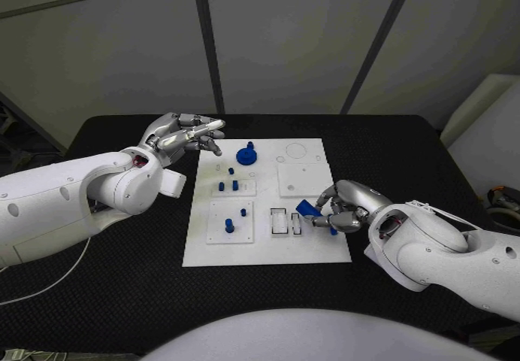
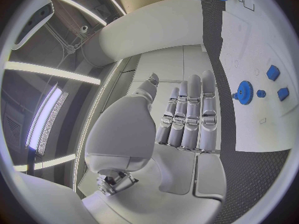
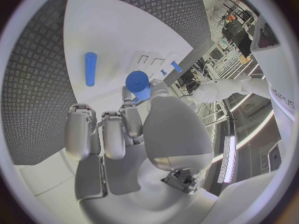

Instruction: Assemble the parts on the task board

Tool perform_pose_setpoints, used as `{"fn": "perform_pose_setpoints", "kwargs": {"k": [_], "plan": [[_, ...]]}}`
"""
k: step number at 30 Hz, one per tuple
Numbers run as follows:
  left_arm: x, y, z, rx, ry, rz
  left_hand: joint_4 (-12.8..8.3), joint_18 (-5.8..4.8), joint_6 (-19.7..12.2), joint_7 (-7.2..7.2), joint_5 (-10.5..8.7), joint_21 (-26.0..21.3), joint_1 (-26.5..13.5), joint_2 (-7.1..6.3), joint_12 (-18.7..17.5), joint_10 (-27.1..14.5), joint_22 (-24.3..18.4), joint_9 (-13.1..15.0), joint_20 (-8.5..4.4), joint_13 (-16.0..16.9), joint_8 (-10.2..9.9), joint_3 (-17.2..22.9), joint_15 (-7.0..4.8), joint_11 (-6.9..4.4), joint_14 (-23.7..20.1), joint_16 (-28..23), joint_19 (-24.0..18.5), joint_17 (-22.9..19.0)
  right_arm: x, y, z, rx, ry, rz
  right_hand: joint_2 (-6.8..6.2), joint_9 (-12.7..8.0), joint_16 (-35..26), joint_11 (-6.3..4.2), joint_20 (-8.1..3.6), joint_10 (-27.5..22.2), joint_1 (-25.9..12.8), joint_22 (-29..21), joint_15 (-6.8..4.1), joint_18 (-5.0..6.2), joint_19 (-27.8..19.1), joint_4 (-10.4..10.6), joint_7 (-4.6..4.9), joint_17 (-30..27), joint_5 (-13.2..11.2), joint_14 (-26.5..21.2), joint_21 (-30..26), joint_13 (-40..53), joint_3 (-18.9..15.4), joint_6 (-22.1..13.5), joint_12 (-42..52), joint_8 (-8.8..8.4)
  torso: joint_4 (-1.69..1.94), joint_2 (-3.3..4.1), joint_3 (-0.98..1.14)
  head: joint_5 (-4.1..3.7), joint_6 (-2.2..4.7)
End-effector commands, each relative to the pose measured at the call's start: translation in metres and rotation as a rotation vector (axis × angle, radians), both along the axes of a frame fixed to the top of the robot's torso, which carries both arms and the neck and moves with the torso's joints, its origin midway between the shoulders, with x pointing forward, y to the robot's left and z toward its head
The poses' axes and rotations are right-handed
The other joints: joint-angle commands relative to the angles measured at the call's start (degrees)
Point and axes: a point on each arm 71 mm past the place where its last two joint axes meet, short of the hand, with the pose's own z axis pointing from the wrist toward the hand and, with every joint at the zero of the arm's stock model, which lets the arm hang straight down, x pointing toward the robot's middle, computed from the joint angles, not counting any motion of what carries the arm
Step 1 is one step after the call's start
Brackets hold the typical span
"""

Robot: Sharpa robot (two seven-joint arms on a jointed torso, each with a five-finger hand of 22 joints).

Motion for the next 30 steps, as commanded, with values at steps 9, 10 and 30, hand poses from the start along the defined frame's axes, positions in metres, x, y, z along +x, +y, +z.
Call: {"fn": "perform_pose_setpoints", "kwargs": {"k": [9,10,30], "plan": [[0.000,-0.003,0.001,-0.011,-0.007,-0.016,0.0,-0.55,-0.2,0.25,0.08,-0.1,0.2,0.69,0.3,-0.4,-0.1,0.1,0.08,0.1,0.0,-0.5,-0.05,0.12,0.3,-0.3,0.3,-0.1,0.004,0.029,-0.006,0.036,0.066,0.054,1.42,1.8,0.1,-0.03,-0.26,0.5,-4.8,6.4,-0.53,-1.08,0.1,0.6,-1.24,7.6,-2.0,4.3,0.1,0.8,-1.9,2.1,-0.4,0.30,0.08,0.16,0.07,0.29,0.08],[0.000,-0.003,0.001,-0.011,-0.007,-0.016,0.0,-0.55,-0.2,0.25,0.08,-0.1,0.2,0.69,0.3,-0.4,-0.1,0.1,0.08,0.1,0.0,-0.5,-0.05,0.12,0.3,-0.3,0.3,-0.1,0.004,0.031,-0.007,0.037,0.069,0.057,1.60,2.0,0.1,-0.11,-0.29,0.5,-5.3,6.4,-0.57,-1.07,0.1,0.6,-1.32,7.6,-2.3,4.3,0.1,0.9,-2.1,2.3,-0.4,0.39,0.12,0.18,0.08,0.29,0.09],[-0.001,-0.004,0.002,-0.012,-0.006,-0.020,0.0,-0.55,-0.2,0.25,0.10,-0.2,0.4,0.91,0.3,-0.4,-0.2,0.1,0.08,0.1,0.0,-0.6,-0.05,0.12,0.4,-0.3,0.4,-0.1,0.013,0.051,-0.015,0.004,0.104,0.085,2.59,3.2,0.0,-0.70,-0.68,0.9,-7.6,6.5,-1.05,-1.09,0.2,0.6,-2.07,7.7,-3.3,4.3,0.1,1.2,-3.2,3.8,-0.5,1.25,0.00,0.14,0.08,0.71,-0.46]]}}
